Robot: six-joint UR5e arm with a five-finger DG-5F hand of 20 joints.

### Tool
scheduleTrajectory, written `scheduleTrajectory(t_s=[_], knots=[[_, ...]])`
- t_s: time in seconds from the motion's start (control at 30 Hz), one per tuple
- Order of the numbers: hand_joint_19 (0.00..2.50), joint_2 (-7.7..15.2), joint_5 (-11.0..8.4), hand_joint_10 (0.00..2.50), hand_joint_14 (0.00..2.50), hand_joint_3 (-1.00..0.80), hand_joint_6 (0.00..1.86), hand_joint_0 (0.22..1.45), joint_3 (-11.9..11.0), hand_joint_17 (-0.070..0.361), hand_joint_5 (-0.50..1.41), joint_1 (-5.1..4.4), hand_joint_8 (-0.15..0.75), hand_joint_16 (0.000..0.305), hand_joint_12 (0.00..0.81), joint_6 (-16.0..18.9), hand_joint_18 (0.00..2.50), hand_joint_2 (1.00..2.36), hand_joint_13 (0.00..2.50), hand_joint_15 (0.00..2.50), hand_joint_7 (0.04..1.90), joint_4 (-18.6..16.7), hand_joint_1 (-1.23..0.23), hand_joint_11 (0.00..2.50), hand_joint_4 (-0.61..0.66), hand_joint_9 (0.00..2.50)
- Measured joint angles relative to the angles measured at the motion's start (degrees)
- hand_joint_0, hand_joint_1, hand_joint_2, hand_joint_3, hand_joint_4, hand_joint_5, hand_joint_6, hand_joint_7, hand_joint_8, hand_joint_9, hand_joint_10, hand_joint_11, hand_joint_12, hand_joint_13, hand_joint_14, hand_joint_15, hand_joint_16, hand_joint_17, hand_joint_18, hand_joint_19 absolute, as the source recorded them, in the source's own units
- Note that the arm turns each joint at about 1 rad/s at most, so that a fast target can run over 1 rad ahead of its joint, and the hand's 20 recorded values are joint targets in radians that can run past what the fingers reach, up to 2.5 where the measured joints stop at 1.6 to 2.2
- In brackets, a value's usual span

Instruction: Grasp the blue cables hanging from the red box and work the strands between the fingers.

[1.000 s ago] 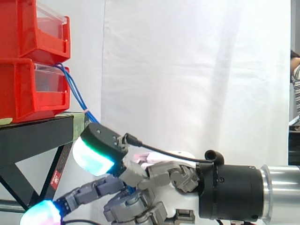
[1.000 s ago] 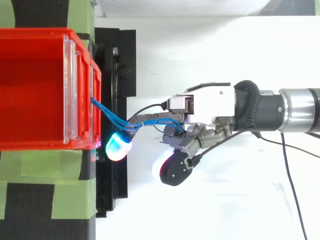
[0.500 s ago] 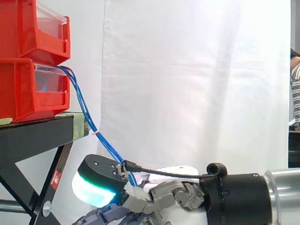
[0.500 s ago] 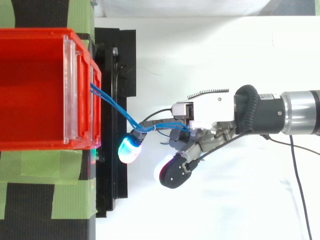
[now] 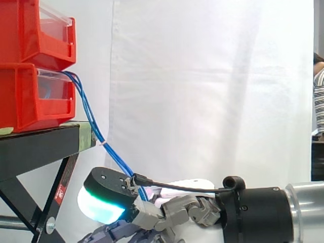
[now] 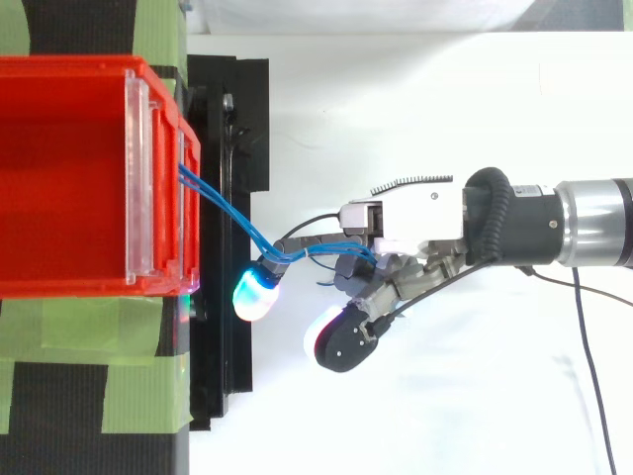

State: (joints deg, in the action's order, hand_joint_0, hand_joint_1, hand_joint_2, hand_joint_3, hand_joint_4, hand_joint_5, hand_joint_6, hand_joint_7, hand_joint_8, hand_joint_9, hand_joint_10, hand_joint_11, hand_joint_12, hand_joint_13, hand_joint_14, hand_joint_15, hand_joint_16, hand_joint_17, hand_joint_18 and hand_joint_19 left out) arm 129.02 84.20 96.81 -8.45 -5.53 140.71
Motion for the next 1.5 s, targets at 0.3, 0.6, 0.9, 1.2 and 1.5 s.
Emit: scheduleTrajectory(t_s=[0.3,0.6,0.9,1.2,1.5], knots=[[0.84,0.0,-0.08,2.5,2.5,-1.0,0.01,0.74,0.0,0.175,0.09,0.0,0.487,0.234,0.602,0.0,2.48,1.0,1.76,1.56,0.92,0.0,-0.51,2.5,0.38,1.32],[0.87,0.0,-0.09,2.5,2.5,-1.0,0.01,0.74,0.0,0.173,0.09,0.01,0.479,0.231,0.601,0.0,2.46,1.0,1.75,1.57,0.93,0.1,-0.51,2.5,0.38,1.3],[0.85,0.0,-0.09,2.5,2.5,-1.0,0.01,0.74,0.0,0.171,0.1,0.01,0.483,0.228,0.597,0.0,2.46,1.0,1.75,1.56,0.93,0.1,-0.51,2.5,0.38,1.32],[0.84,0.0,-0.09,2.5,2.5,-1.0,0.01,0.74,0.0,0.172,0.1,0.01,0.485,0.23,0.599,0.0,2.47,1.0,1.75,1.56,0.93,0.1,-0.51,2.5,0.38,1.32],[0.84,0.0,-0.09,2.5,2.5,-1.0,0.01,0.74,0.0,0.172,0.1,0.01,0.484,0.23,0.598,0.0,2.46,1.0,1.75,1.54,0.93,0.1,-0.51,2.5,0.39,1.31]])
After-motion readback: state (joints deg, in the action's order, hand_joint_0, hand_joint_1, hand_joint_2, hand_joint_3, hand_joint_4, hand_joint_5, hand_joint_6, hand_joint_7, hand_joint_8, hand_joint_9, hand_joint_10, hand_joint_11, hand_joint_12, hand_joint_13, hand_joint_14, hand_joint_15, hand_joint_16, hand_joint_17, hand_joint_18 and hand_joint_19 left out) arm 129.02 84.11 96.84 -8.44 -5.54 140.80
